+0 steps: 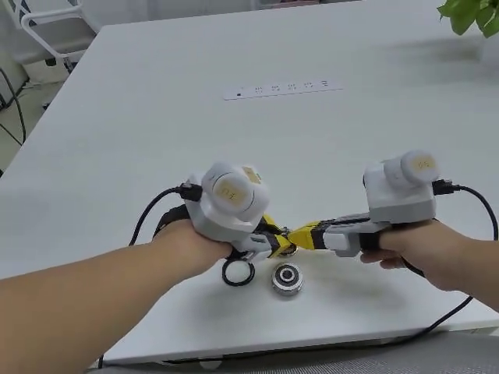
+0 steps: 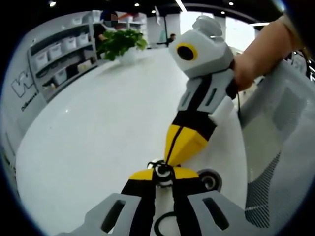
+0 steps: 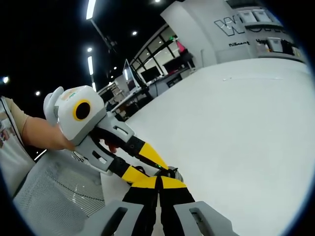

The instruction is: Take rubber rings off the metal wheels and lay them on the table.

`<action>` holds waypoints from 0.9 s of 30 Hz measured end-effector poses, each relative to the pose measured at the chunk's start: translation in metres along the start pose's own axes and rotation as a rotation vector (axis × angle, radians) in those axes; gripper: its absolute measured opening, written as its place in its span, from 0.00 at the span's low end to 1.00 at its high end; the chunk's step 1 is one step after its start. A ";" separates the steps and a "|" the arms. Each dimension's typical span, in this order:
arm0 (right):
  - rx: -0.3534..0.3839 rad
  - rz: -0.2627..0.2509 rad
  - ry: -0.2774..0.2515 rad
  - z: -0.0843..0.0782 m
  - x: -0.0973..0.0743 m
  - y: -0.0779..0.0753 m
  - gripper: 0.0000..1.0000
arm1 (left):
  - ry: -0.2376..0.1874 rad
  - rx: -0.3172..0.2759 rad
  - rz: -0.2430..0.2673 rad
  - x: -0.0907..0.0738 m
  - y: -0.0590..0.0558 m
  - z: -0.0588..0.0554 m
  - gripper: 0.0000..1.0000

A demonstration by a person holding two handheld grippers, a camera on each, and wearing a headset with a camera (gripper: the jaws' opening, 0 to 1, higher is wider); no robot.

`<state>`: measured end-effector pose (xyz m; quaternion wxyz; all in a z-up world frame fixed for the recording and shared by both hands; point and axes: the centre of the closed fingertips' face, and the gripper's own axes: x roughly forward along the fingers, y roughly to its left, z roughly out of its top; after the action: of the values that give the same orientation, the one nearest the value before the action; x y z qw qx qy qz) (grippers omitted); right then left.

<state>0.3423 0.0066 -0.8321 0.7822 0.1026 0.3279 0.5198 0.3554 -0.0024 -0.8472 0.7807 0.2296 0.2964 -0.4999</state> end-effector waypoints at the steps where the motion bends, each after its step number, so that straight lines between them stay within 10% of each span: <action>1: 0.003 0.003 -0.005 0.001 0.000 0.000 0.00 | 0.000 0.001 0.002 0.000 0.000 0.000 0.12; 15: 0.086 0.080 -0.053 0.007 -0.007 0.011 0.00 | -0.013 -0.009 0.003 0.000 0.000 0.000 0.12; 27: 0.070 -0.006 -0.039 0.005 -0.007 -0.006 0.00 | -0.025 -0.022 0.007 0.000 0.000 0.000 0.12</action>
<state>0.3482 -0.0008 -0.8284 0.7858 0.1391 0.3308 0.5037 0.3550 -0.0023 -0.8469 0.7885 0.2160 0.2914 -0.4967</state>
